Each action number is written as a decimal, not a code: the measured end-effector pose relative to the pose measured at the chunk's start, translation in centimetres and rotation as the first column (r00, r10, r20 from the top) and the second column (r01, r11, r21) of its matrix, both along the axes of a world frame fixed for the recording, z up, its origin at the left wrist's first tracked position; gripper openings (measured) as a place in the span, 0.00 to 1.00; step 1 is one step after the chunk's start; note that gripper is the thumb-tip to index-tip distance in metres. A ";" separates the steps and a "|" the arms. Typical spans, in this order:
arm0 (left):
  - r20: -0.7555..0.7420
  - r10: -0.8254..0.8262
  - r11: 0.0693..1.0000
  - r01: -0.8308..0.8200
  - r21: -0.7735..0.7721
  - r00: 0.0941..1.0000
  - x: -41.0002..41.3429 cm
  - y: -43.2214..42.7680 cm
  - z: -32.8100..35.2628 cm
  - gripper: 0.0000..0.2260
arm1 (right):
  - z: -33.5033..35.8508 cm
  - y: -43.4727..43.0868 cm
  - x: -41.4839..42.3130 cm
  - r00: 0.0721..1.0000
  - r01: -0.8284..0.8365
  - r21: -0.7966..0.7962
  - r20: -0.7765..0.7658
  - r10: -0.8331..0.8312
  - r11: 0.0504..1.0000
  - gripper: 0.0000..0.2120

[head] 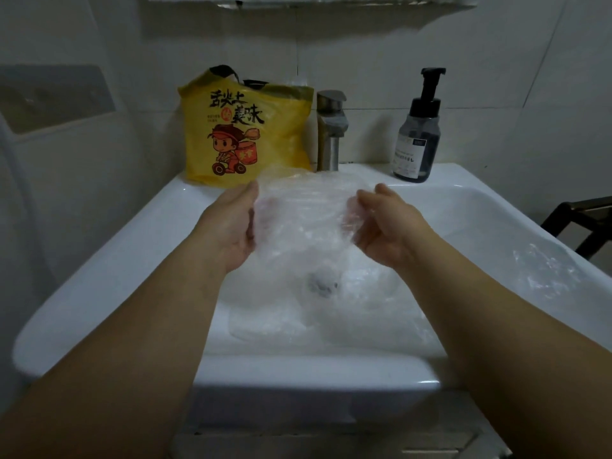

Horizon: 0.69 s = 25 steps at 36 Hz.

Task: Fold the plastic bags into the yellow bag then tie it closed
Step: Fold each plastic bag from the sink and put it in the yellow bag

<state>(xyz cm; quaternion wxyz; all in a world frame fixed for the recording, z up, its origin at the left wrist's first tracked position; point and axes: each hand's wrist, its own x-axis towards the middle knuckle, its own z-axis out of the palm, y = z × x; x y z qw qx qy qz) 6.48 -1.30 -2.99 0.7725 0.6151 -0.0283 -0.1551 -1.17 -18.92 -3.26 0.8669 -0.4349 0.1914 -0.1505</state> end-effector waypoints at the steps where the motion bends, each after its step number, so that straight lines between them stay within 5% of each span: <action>1: -0.003 0.006 0.999 -0.006 -0.042 1.000 0.0 0.1 -0.1 0.20 | 0.2 -0.2 -0.1 0.999 0.032 0.033 0.024 -0.032 0.999 0.26; 6: -0.047 -0.112 0.983 0.104 -0.154 0.993 0.1 0.8 0.1 0.17 | 0.6 -0.7 -0.9 0.994 -0.097 -0.034 0.039 0.098 0.995 0.11; 10: 0.048 -0.262 0.961 0.265 -0.073 0.964 -0.3 0.7 0.1 0.13 | 0.4 0.0 -1.1 0.985 -0.160 -0.264 0.015 0.170 0.951 0.17; 15: 0.222 -0.175 0.975 0.139 0.172 0.959 -0.1 0.8 -0.2 0.20 | 0.2 -0.3 -1.2 0.987 -0.161 -0.468 -0.076 0.142 0.869 0.31; 18: 0.420 -0.185 0.918 0.003 0.398 0.889 0.0 1.2 -0.5 0.29 | -0.1 -0.4 -1.2 0.989 -0.136 -0.681 -0.138 0.056 0.720 0.35; 22: 0.587 -0.213 0.792 -0.215 0.572 0.781 -0.2 1.2 -0.8 0.27 | -0.5 -0.5 -1.1 0.980 -0.131 -0.895 -0.182 -0.080 0.426 0.25; 25: 0.624 -0.148 0.755 -0.320 0.573 0.767 0.2 1.6 -0.8 0.17 | -0.4 -0.6 -1.1 0.975 -0.120 -0.880 -0.191 -0.111 0.459 0.06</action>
